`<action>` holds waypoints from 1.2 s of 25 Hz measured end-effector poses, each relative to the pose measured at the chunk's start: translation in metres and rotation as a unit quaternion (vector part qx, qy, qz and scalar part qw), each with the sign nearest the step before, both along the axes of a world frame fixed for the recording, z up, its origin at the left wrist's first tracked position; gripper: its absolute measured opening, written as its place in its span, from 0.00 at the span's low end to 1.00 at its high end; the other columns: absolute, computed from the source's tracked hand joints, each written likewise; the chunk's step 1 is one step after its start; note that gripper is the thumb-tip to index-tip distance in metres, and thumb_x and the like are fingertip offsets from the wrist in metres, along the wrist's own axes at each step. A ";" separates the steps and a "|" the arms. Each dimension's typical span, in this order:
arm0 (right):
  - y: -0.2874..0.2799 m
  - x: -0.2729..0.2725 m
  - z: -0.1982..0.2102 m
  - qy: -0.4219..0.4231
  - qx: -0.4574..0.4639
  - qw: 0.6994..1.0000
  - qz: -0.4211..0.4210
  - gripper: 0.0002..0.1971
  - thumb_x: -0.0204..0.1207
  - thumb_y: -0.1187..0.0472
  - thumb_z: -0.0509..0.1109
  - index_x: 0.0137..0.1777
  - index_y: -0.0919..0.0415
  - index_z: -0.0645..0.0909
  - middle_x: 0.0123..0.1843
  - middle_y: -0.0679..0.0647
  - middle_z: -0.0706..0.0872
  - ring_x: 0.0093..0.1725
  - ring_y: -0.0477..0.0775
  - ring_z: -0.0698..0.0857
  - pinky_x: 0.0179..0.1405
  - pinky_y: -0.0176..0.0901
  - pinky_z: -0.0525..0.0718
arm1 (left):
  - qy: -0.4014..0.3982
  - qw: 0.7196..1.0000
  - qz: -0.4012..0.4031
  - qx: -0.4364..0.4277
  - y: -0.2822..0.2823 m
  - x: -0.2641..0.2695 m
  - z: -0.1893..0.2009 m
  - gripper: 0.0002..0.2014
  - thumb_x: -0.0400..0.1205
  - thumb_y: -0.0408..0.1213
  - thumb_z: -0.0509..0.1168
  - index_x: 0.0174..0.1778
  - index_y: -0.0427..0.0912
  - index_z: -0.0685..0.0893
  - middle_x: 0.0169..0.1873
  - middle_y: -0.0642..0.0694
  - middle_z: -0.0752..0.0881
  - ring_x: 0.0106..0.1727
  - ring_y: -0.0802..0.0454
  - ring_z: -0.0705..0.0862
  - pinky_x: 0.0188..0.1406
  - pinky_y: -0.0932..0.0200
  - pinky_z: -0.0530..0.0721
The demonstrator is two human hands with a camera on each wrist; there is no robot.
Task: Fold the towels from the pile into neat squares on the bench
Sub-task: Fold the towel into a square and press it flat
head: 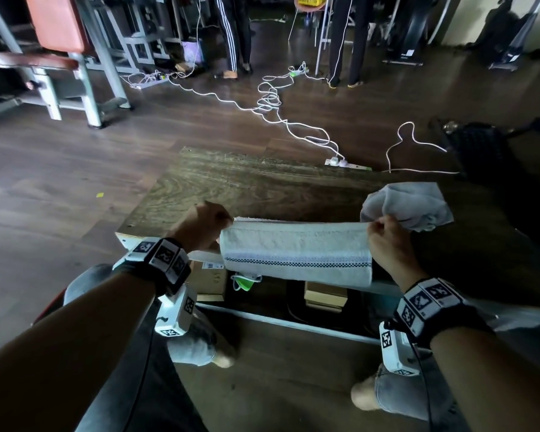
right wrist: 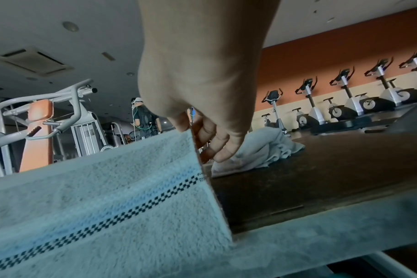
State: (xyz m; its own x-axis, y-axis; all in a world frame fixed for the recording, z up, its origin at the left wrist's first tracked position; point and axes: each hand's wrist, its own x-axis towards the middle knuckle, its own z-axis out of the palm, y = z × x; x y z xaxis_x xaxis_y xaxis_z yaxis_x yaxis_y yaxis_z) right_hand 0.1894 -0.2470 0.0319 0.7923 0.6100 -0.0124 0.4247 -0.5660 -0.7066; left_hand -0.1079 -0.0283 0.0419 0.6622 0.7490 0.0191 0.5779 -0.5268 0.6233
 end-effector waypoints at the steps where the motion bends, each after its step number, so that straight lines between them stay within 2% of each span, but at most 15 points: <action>1: 0.007 0.008 -0.008 0.004 -0.011 1.000 -0.006 0.10 0.85 0.56 0.59 0.53 0.62 0.77 0.45 0.62 0.83 0.45 0.63 0.84 0.40 0.50 0.76 | 0.016 1.000 0.004 0.018 0.007 0.010 -0.002 0.07 0.78 0.33 0.67 0.35 0.46 0.86 0.35 0.43 0.90 0.35 0.48 0.88 0.37 0.54 0.86; 4: 0.020 0.026 -0.031 0.005 -0.042 0.999 -0.020 0.10 0.83 0.58 0.59 0.49 0.63 0.78 0.40 0.60 0.82 0.42 0.63 0.85 0.35 0.47 0.74 | 0.047 0.997 0.026 0.046 0.022 0.040 -0.013 0.04 0.78 0.34 0.69 0.40 0.40 0.89 0.32 0.48 0.87 0.36 0.49 0.86 0.37 0.61 0.79; 7: 0.031 0.035 -0.042 -0.016 -0.062 0.998 -0.025 0.08 0.83 0.60 0.61 0.48 0.62 0.79 0.41 0.58 0.82 0.43 0.60 0.83 0.41 0.45 0.73 | 0.077 0.995 0.035 0.047 0.036 0.061 -0.027 0.05 0.79 0.35 0.70 0.40 0.39 0.89 0.30 0.47 0.86 0.35 0.49 0.86 0.37 0.62 0.79; 10: 0.040 0.039 -0.050 -0.048 -0.076 0.996 -0.024 0.09 0.83 0.59 0.62 0.50 0.62 0.82 0.45 0.61 0.86 0.47 0.63 0.85 0.42 0.45 0.74 | 0.105 0.992 0.032 0.058 0.049 0.065 -0.047 0.05 0.78 0.37 0.70 0.41 0.40 0.90 0.35 0.42 0.91 0.39 0.45 0.89 0.41 0.57 0.84; 13: 0.041 0.040 -0.059 -0.072 -0.081 0.994 -0.021 0.09 0.82 0.56 0.65 0.49 0.60 0.83 0.48 0.61 0.89 0.51 0.65 0.87 0.42 0.42 0.73 | 0.140 0.988 0.028 0.065 0.054 0.068 -0.062 0.07 0.79 0.40 0.69 0.44 0.41 0.89 0.43 0.41 0.89 0.47 0.41 0.87 0.41 0.58 0.79; 15: 0.040 0.040 -0.064 -0.082 -0.072 0.994 -0.009 0.08 0.81 0.55 0.67 0.48 0.58 0.83 0.45 0.58 0.89 0.49 0.63 0.87 0.42 0.41 0.72 | 0.131 0.989 0.032 0.062 0.057 0.067 -0.065 0.07 0.79 0.41 0.69 0.45 0.41 0.88 0.44 0.40 0.87 0.47 0.40 0.86 0.44 0.54 0.81; 18: 0.038 0.041 -0.065 -0.086 -0.050 0.995 -0.008 0.08 0.83 0.52 0.66 0.48 0.55 0.81 0.41 0.54 0.87 0.44 0.59 0.85 0.41 0.42 0.75 | 0.103 0.992 0.016 0.070 0.057 0.063 -0.066 0.05 0.79 0.38 0.69 0.44 0.41 0.88 0.43 0.40 0.88 0.46 0.38 0.86 0.43 0.52 0.82; 22: 0.042 0.039 -0.060 -0.105 -0.054 0.993 -0.010 0.07 0.85 0.51 0.61 0.49 0.52 0.76 0.40 0.49 0.80 0.39 0.55 0.79 0.40 0.45 0.74 | 0.085 0.994 0.044 0.061 0.060 0.066 -0.062 0.03 0.78 0.39 0.69 0.40 0.45 0.87 0.40 0.42 0.89 0.43 0.41 0.87 0.40 0.56 0.82; 24: 0.047 0.040 -0.059 -0.108 -0.070 0.992 -0.015 0.08 0.86 0.50 0.60 0.50 0.52 0.76 0.41 0.49 0.81 0.41 0.55 0.81 0.40 0.48 0.78 | 0.101 0.991 0.046 0.072 0.059 0.070 -0.059 0.04 0.78 0.40 0.69 0.43 0.44 0.87 0.44 0.42 0.88 0.46 0.40 0.87 0.43 0.52 0.85; 26: 0.052 0.041 -0.061 -0.102 -0.098 0.990 -0.013 0.08 0.85 0.49 0.60 0.51 0.52 0.77 0.45 0.50 0.83 0.46 0.58 0.84 0.45 0.54 0.83 | 0.116 0.990 0.047 0.068 0.058 0.074 -0.057 0.06 0.80 0.40 0.67 0.45 0.43 0.87 0.48 0.42 0.88 0.48 0.40 0.86 0.46 0.50 0.85; 28: 0.054 0.042 -0.062 -0.101 -0.116 0.988 -0.008 0.08 0.84 0.49 0.62 0.51 0.52 0.78 0.49 0.53 0.86 0.50 0.61 0.85 0.51 0.59 0.84 | 0.118 0.990 0.046 0.069 0.056 0.078 -0.055 0.07 0.81 0.40 0.67 0.46 0.42 0.87 0.49 0.42 0.88 0.50 0.40 0.86 0.47 0.50 0.86; 30: 0.052 0.043 -0.063 -0.102 -0.109 0.989 -0.002 0.08 0.84 0.49 0.62 0.52 0.51 0.79 0.50 0.53 0.86 0.52 0.62 0.85 0.51 0.58 0.84 | 0.121 0.990 0.035 0.066 0.060 0.078 -0.055 0.06 0.81 0.40 0.67 0.47 0.42 0.87 0.49 0.43 0.88 0.50 0.41 0.86 0.46 0.52 0.84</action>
